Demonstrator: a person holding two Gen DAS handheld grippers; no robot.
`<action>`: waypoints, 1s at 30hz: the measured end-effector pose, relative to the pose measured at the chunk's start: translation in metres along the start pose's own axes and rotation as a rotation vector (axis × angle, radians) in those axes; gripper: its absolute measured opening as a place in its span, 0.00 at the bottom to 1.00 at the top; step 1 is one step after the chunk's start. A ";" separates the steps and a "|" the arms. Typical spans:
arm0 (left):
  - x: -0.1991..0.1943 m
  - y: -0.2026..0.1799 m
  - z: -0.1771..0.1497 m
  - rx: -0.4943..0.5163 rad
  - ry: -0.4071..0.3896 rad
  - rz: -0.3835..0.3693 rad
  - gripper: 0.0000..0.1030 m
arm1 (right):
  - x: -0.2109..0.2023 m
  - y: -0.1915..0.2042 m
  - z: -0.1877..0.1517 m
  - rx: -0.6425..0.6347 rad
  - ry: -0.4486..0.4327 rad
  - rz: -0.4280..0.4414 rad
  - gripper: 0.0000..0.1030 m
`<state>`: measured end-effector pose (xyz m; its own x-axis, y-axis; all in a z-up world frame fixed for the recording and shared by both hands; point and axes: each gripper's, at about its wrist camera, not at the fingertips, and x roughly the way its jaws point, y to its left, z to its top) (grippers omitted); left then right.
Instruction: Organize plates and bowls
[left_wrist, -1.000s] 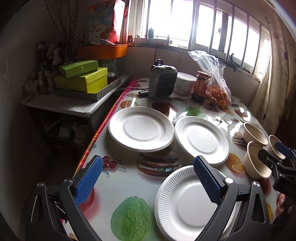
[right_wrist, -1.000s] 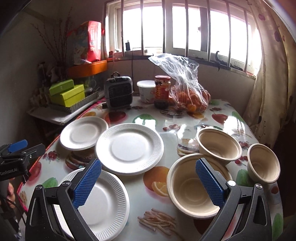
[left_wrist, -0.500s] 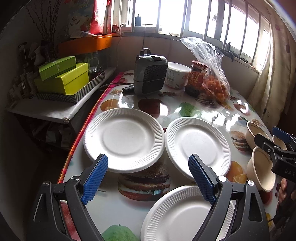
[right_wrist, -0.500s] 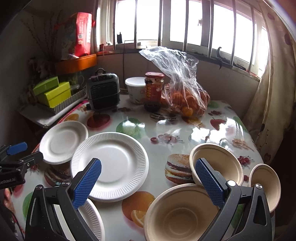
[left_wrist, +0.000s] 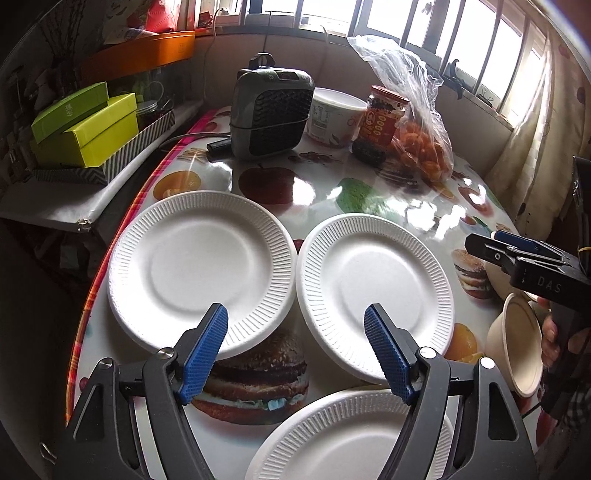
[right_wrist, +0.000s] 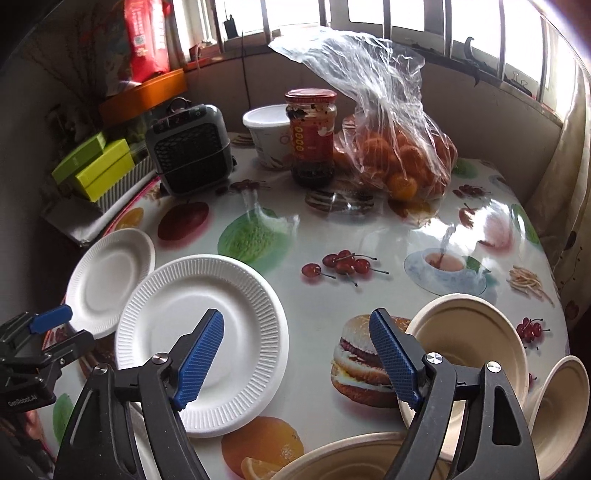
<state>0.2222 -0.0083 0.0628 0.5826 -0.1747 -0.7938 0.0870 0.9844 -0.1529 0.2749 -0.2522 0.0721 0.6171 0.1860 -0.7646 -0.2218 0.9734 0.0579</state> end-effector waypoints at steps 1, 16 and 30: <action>0.002 -0.001 0.000 0.000 0.007 -0.006 0.73 | 0.004 -0.001 0.001 -0.004 0.009 -0.005 0.76; 0.027 -0.011 -0.001 0.016 0.084 -0.015 0.55 | 0.051 -0.001 0.000 -0.033 0.168 0.058 0.44; 0.038 -0.012 -0.002 -0.004 0.144 -0.053 0.36 | 0.061 -0.002 -0.004 -0.003 0.222 0.108 0.26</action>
<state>0.2417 -0.0268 0.0335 0.4552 -0.2280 -0.8607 0.1110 0.9737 -0.1992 0.3100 -0.2434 0.0222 0.4089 0.2548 -0.8763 -0.2796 0.9490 0.1455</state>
